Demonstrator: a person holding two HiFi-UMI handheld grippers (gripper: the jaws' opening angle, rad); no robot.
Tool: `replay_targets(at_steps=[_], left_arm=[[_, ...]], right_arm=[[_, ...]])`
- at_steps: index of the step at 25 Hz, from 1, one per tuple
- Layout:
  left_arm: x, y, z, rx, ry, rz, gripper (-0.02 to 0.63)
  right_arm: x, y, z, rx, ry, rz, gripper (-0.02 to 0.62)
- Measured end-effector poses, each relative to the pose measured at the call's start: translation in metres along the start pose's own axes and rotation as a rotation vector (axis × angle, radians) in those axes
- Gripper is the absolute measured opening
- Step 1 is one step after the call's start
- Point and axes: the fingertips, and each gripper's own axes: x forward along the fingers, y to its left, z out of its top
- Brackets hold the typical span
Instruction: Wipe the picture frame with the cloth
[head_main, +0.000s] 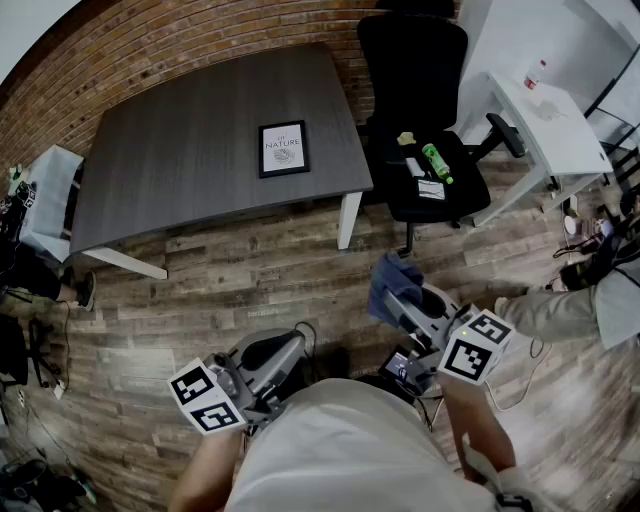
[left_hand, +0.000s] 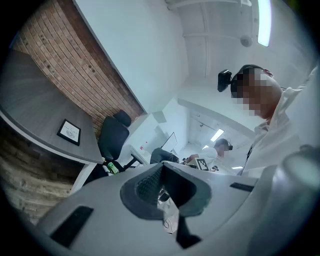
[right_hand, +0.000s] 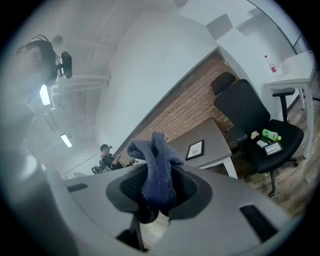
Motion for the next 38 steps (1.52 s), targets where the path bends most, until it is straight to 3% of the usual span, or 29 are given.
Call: replay_targets(at_steps=[15,25,30,38], left_arm=[[-0.005,0.003,-0.005,-0.027,-0.027,0.065,0.008],[0.0,0.028,-0.001,0.0,-0.023,0.131,0.008],[0.004,0.07,0.012,0.037,0.014,0.173,0.008],[0.015,0.197,0.066,0.128,0.144,0.223,0.008]], right_arm=[[0.0,-0.002,-0.01,-0.007,0.059,0.019,0.112],[0.009,-0.034,-0.006,0.009,0.074,-0.031,0.114],[0.032,-0.049,-0.001,0.028,0.075,-0.067,0.116],[0.108,-0.078,0.016,0.069,0.062,-0.189,0.117]])
